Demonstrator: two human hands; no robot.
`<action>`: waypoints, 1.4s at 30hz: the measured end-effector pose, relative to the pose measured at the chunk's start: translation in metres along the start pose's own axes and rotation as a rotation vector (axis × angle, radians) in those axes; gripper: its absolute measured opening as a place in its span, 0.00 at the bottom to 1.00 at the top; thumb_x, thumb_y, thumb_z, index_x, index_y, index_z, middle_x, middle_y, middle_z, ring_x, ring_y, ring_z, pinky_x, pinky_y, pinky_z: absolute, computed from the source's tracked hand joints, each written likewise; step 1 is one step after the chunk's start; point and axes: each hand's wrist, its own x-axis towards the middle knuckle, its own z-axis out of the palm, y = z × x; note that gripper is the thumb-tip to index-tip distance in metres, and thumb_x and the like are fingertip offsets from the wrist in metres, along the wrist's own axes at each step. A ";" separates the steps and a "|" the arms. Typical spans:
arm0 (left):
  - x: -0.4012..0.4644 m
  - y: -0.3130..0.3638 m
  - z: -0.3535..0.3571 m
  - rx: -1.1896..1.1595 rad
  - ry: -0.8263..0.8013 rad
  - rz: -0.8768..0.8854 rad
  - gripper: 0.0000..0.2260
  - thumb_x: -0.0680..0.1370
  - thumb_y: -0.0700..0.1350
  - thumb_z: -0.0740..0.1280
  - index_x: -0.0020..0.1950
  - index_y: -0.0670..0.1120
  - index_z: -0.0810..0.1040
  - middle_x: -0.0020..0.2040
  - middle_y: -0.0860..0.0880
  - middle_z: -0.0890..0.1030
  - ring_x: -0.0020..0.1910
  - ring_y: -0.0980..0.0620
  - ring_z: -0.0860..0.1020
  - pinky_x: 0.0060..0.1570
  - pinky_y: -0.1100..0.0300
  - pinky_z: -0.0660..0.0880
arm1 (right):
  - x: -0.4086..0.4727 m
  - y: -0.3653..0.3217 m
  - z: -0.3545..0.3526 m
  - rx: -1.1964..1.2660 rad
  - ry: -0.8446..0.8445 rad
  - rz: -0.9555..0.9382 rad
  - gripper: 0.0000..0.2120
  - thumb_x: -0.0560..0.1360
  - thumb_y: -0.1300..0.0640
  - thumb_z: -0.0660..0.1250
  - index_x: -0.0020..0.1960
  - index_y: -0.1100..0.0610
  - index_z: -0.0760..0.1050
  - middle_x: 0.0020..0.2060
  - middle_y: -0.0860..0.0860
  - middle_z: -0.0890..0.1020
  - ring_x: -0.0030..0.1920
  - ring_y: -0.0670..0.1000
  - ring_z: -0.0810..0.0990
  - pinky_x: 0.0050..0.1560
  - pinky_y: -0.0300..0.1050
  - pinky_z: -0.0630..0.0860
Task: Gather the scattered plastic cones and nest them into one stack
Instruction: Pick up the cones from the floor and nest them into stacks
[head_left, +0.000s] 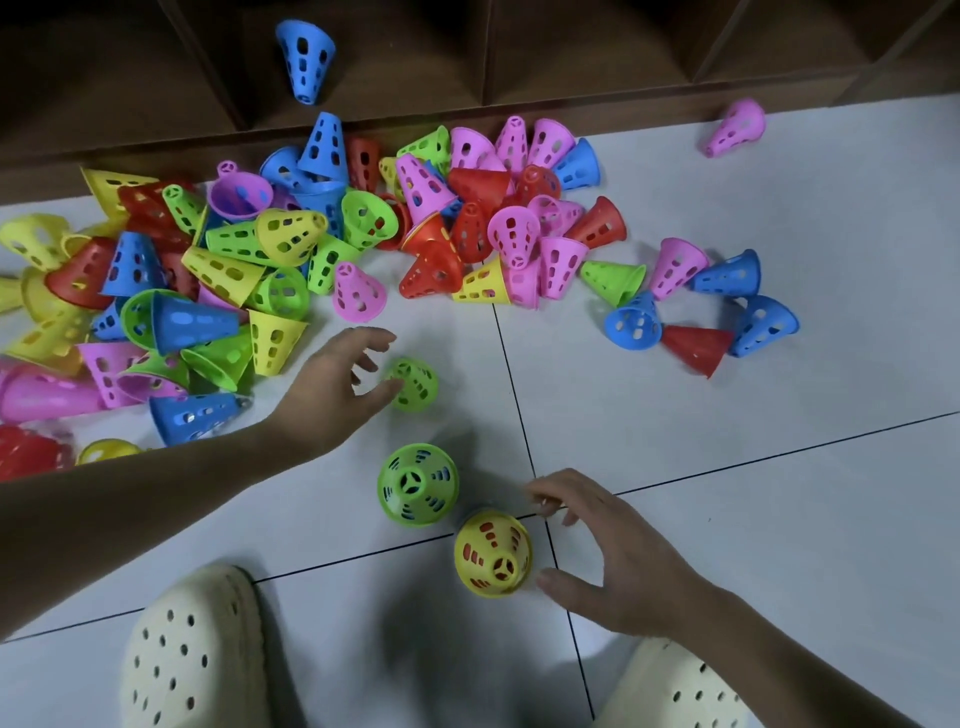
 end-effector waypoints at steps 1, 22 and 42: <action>0.005 -0.005 0.004 0.039 -0.026 0.006 0.21 0.74 0.46 0.76 0.65 0.55 0.74 0.59 0.52 0.77 0.50 0.55 0.77 0.46 0.61 0.76 | -0.002 0.005 0.000 -0.025 0.010 0.013 0.28 0.72 0.41 0.69 0.69 0.45 0.68 0.59 0.37 0.72 0.61 0.44 0.75 0.57 0.33 0.72; -0.002 0.011 -0.017 0.072 -0.112 0.004 0.13 0.74 0.54 0.72 0.57 0.54 0.79 0.48 0.65 0.81 0.48 0.64 0.78 0.48 0.70 0.74 | -0.003 0.041 -0.005 -0.007 0.270 0.039 0.12 0.76 0.46 0.67 0.56 0.50 0.76 0.50 0.41 0.77 0.48 0.49 0.79 0.48 0.39 0.75; -0.075 0.084 -0.038 0.058 -0.251 0.450 0.18 0.78 0.58 0.67 0.62 0.49 0.79 0.58 0.57 0.81 0.56 0.58 0.81 0.51 0.67 0.76 | 0.024 0.102 -0.040 -0.291 0.460 0.078 0.15 0.75 0.50 0.67 0.59 0.56 0.78 0.59 0.51 0.75 0.61 0.51 0.75 0.65 0.43 0.71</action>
